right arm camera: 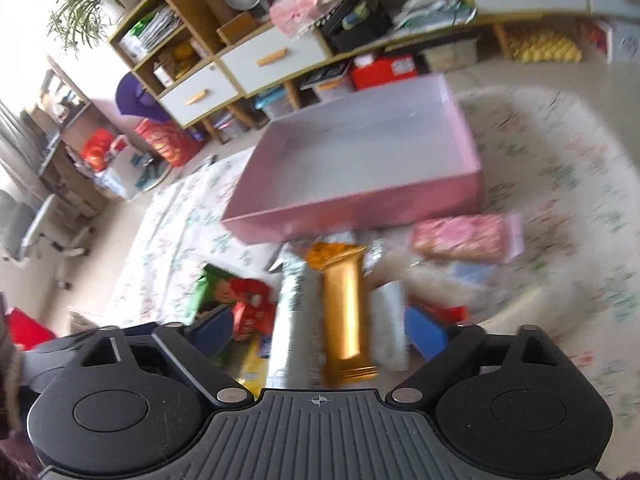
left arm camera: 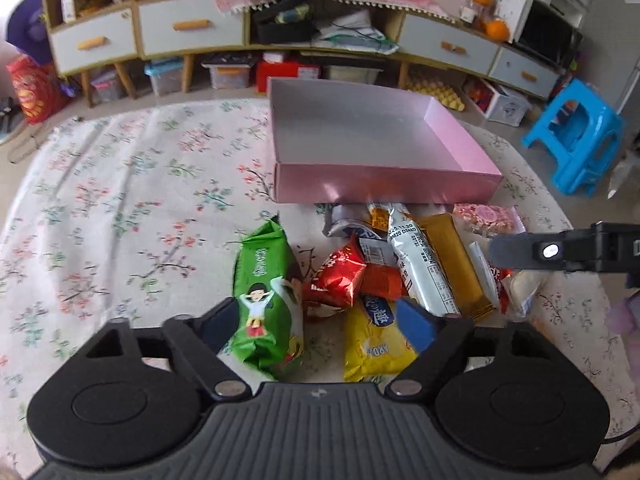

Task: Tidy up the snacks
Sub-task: 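Grasp the red candy packet with left tool while right tool grasps white wafer stick, then lift both held snacks and carry them over the pink box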

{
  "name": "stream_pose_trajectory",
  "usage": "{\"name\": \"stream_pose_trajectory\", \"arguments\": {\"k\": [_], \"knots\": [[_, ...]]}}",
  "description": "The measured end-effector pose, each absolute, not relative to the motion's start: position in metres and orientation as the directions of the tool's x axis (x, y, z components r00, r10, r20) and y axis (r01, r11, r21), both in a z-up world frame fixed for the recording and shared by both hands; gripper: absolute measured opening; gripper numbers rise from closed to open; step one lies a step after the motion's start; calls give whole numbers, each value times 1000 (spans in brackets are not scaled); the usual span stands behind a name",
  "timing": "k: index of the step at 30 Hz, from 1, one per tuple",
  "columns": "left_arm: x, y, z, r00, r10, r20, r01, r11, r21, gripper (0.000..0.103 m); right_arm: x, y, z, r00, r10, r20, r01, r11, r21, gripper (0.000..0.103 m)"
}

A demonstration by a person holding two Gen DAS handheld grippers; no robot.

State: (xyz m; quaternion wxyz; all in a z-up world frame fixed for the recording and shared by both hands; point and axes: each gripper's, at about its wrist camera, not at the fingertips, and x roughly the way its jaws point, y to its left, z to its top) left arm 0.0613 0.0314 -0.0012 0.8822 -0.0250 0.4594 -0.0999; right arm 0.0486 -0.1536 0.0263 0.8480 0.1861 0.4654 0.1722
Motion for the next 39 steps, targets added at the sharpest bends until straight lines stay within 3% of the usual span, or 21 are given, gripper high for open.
{"name": "stream_pose_trajectory", "arguments": {"k": [1,6,10,19,21,32,39], "knots": [[63,32,-2,564,-217,-797,169,975,-146,66,52,-149,24,491,485,-724,-130,862,489,80],[71,27,-1,595,-283,-752,267,952,-148,50,61,-127,15,441,514,-736,-160,852,499,50],[79,23,-8,578,-293,-761,290,946,-144,39,65,-121,7,431,483,-762,-146,871,470,39],[88,20,-23,546,-268,-794,292,949,-120,36,63,-118,-8,416,426,-803,-146,903,404,35],[89,20,-25,545,-258,-798,292,950,-108,36,62,-118,-12,422,407,-810,-138,912,386,26],[91,14,-32,560,-212,-801,282,958,-56,33,58,-130,2,423,431,-797,-98,896,433,27],[91,19,-29,569,-212,-795,252,965,-77,27,60,-147,18,455,470,-757,-83,868,489,27]]}}
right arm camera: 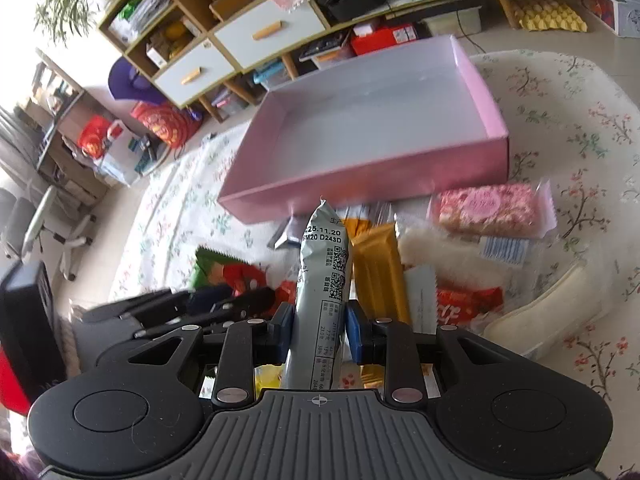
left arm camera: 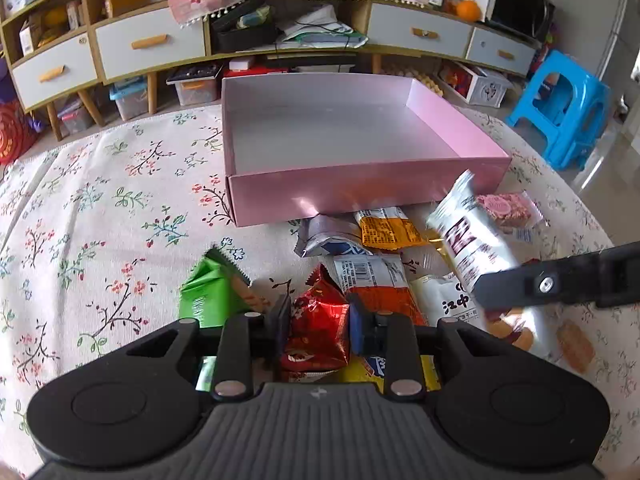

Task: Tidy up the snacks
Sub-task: 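Lift both held snacks and carry them over the pink box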

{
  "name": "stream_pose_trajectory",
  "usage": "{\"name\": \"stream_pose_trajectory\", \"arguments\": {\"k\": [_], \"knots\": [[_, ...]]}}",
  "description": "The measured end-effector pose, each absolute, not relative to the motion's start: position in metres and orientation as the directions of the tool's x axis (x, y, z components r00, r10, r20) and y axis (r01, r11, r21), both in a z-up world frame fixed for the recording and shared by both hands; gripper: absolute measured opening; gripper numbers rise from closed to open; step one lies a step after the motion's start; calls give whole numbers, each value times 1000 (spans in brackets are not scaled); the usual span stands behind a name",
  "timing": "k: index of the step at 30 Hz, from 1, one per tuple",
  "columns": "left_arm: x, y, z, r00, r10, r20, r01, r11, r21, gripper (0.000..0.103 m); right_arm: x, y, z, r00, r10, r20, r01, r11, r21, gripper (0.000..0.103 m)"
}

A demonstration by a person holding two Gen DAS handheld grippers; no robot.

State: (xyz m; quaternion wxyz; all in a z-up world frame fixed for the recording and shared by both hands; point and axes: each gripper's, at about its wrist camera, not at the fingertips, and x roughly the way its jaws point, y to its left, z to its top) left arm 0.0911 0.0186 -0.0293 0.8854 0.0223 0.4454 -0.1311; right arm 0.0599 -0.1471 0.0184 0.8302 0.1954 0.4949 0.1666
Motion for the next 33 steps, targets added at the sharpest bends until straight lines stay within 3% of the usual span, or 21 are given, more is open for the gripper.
{"name": "stream_pose_trajectory", "arguments": {"k": [20,33], "knots": [[99,11,1,618,-261,-742,220,963,-155,24,77,-172,38,532,461,-711,-21,846,533,27],[149,2,17,674,-239,-699,219,968,-120,24,132,-188,56,608,421,-673,11,843,537,27]]}}
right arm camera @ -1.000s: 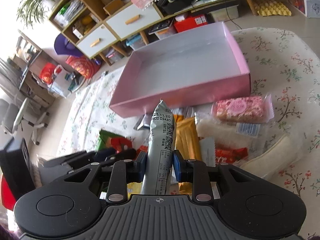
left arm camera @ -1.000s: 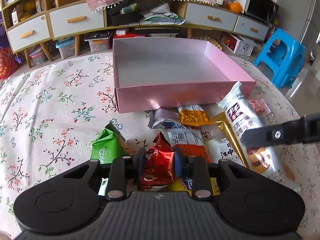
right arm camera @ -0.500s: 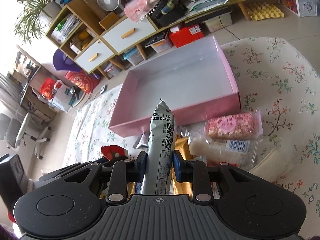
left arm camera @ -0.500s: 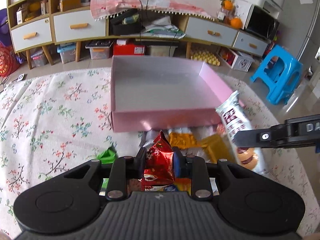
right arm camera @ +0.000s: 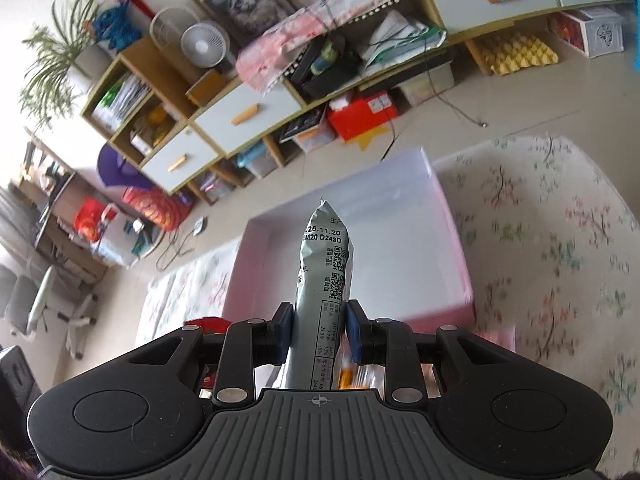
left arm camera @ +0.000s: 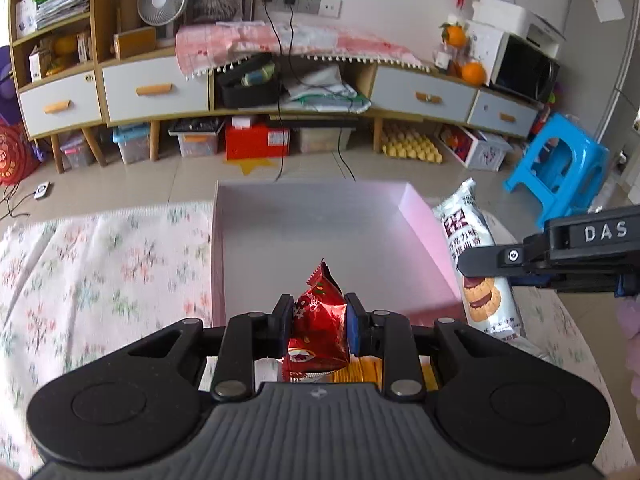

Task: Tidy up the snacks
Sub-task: 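Lift both held snacks and carry them over the pink box, then open both tools to drop the snacks into the pink box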

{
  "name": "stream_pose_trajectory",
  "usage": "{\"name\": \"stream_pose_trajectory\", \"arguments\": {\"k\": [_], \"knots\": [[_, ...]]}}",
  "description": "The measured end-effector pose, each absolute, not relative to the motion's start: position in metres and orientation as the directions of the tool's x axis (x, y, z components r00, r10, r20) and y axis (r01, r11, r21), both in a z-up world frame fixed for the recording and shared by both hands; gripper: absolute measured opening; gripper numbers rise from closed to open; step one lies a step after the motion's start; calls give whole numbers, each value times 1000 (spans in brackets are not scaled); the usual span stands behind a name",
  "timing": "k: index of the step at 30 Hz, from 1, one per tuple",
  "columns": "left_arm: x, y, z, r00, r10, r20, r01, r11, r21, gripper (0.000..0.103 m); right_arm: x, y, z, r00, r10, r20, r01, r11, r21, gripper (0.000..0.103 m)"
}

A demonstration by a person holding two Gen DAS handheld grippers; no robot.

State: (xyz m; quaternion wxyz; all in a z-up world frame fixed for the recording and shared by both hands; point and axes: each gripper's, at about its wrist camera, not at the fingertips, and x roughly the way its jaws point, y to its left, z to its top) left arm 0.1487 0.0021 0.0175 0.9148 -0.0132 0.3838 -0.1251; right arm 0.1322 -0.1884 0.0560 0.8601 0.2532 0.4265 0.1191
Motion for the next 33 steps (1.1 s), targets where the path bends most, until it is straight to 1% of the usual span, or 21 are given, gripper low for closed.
{"name": "stream_pose_trajectory", "arguments": {"k": [5,9,13,19,21,26,29,30,32,33], "knots": [[173,-4,11,693,-232,-682,218,970,-109,24,166,-198,48,644,397,-654,26,843,537,27],[187,-5,-3,704,-201,-681,214,975,-67,24,187,-204,38,675,341,-654,29,874,486,26],[192,-1,-14,701,-159,-696,201,979,-23,24,201,-201,24,693,288,-661,1,916,400,26],[190,7,-22,679,-144,-720,195,981,-13,25,206,-183,3,687,208,-696,-52,970,239,27],[190,7,-22,680,-147,-718,199,980,-12,25,204,-178,-1,682,202,-702,-67,974,215,27],[191,7,-18,670,-151,-727,200,980,-19,25,203,-172,-5,668,202,-716,-75,976,205,26],[195,8,-19,661,-157,-734,200,979,-29,27,201,-171,-3,671,203,-714,-76,976,206,27],[194,8,-18,662,-157,-733,199,980,-31,29,200,-171,-2,672,205,-712,-72,975,212,30],[195,8,-18,662,-158,-733,193,980,-36,30,200,-174,0,671,211,-711,-57,970,234,32],[194,7,-16,660,-160,-734,192,981,-41,35,200,-176,2,665,218,-714,-47,967,251,37]]}}
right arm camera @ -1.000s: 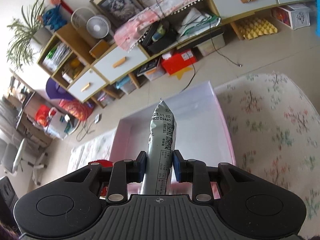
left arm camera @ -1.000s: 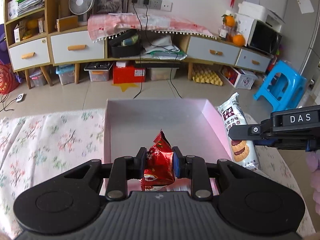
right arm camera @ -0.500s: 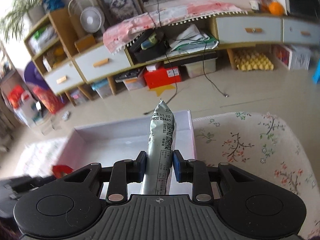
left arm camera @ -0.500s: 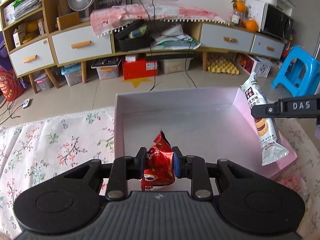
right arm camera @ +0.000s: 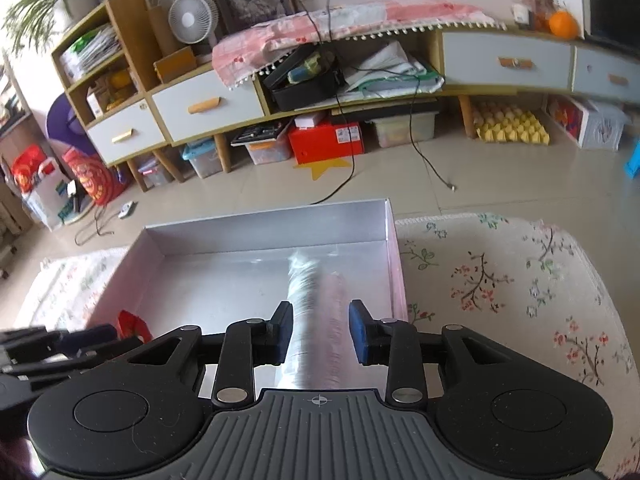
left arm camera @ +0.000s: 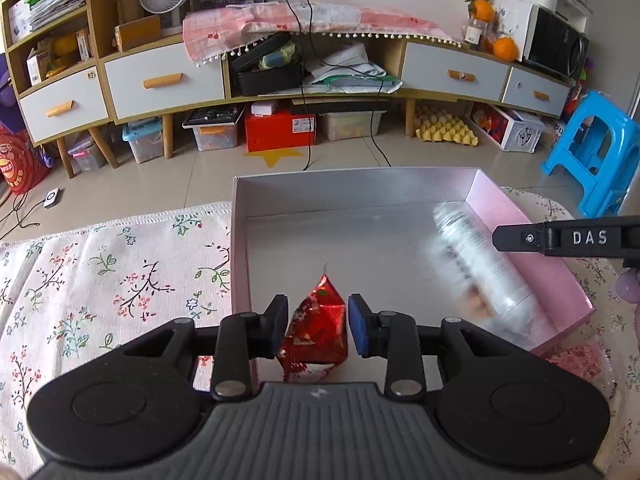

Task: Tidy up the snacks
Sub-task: 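Open both tools to drop the snacks into the pink box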

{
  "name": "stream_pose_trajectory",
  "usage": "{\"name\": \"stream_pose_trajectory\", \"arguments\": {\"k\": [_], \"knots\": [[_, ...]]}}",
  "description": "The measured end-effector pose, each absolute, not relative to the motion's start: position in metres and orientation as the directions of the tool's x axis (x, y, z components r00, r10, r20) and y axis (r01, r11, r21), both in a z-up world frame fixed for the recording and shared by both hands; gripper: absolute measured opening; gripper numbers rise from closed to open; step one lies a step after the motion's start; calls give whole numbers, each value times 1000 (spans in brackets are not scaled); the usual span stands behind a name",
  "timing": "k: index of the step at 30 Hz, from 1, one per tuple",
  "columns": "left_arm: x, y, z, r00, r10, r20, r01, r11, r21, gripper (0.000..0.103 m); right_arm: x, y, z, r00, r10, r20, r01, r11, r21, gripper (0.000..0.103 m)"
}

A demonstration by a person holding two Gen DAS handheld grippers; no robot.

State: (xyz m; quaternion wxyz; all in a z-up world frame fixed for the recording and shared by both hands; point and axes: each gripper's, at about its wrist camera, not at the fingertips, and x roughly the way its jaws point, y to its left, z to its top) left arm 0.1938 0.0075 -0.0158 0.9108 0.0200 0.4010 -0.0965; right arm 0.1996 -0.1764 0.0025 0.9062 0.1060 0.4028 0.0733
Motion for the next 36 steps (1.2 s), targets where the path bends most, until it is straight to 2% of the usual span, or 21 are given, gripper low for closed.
{"name": "stream_pose_trajectory", "arguments": {"k": [5,7,14,18,24,29,32,36], "knots": [[190,5,-7,662,-162,-731,201,979,-35,53,194,-184,13,662,228,-714,-27,959,282,49],[186,5,-3,666,-162,-728,201,979,-33,62,189,-186,18,665,222,-714,-26,961,274,51],[169,9,12,659,-175,-732,188,980,-65,75,167,-188,40,664,255,-703,-31,949,314,67],[155,13,19,653,-178,-736,175,981,-82,87,150,-186,51,658,274,-701,-43,944,328,75],[132,15,27,644,-180,-744,177,981,-84,100,121,-181,67,649,311,-694,-77,935,346,77],[113,20,29,640,-157,-752,160,985,-69,103,99,-175,70,626,312,-714,-90,939,331,78],[101,22,28,638,-137,-758,150,987,-52,103,86,-175,68,615,319,-721,-95,938,334,88],[89,29,23,638,-127,-759,136,989,-51,103,70,-173,65,609,321,-726,-110,940,323,88]]}}
